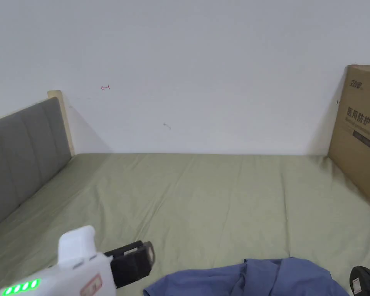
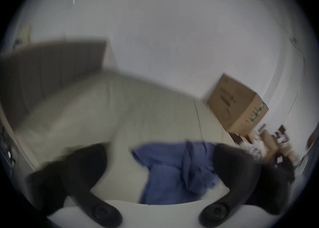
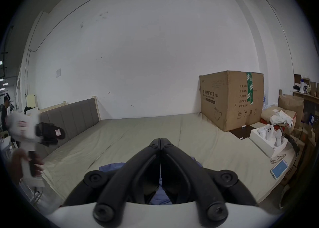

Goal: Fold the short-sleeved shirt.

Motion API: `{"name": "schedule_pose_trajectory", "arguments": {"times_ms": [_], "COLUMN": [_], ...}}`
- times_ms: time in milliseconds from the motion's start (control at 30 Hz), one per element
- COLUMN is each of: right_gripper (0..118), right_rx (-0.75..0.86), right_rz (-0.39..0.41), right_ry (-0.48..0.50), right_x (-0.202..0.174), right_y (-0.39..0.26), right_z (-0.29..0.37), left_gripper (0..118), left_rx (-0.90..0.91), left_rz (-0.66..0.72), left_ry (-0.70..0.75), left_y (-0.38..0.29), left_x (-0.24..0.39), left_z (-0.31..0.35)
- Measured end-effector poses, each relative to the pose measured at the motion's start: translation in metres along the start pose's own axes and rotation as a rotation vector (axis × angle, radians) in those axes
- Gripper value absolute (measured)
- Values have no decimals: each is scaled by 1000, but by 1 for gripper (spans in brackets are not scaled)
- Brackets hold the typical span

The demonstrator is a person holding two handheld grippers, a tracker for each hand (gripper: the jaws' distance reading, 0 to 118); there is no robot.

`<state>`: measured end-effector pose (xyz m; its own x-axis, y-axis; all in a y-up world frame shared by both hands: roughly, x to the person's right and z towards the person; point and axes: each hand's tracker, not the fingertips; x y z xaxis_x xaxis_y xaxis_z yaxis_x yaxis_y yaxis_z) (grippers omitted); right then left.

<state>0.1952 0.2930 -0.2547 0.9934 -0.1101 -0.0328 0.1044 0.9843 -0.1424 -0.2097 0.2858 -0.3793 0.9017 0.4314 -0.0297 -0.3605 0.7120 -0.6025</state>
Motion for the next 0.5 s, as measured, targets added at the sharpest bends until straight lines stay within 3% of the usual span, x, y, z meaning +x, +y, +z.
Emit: {"name": "schedule_pose_trajectory", "arguments": {"times_ms": [33, 67, 133, 233, 433, 467, 500], "right_gripper": [0, 0, 0, 0, 0, 0, 0], "right_rx": [-10, -17, -44, -105, -238, -251, -263], "right_rz": [-10, -18, -37, -54, -65, -73, -77], "right_ry": [5, 7, 12, 6, -56, -62, -68], "right_x": [2, 4, 9, 17, 38, 41, 45], "right_y": [-1, -2, -6, -16, -43, -45, -48], "right_z": [-2, -4, -10, -23, -58, -63, -68], "left_gripper": [113, 114, 114, 114, 114, 112, 102], "left_rx": [27, -50, -133, -262, -499, -515, -482], "left_rz": [101, 113, 118, 24, -71, -96, -190], "left_ry": [-56, -79, 59, 215, 181, 173, 232], "left_y": [8, 10, 10, -4, -49, -56, -63], "left_x": [-12, -22, -38, -56, -57, -52, -43], "left_z": [-18, -39, -96, -166, -256, -259, -259]}}
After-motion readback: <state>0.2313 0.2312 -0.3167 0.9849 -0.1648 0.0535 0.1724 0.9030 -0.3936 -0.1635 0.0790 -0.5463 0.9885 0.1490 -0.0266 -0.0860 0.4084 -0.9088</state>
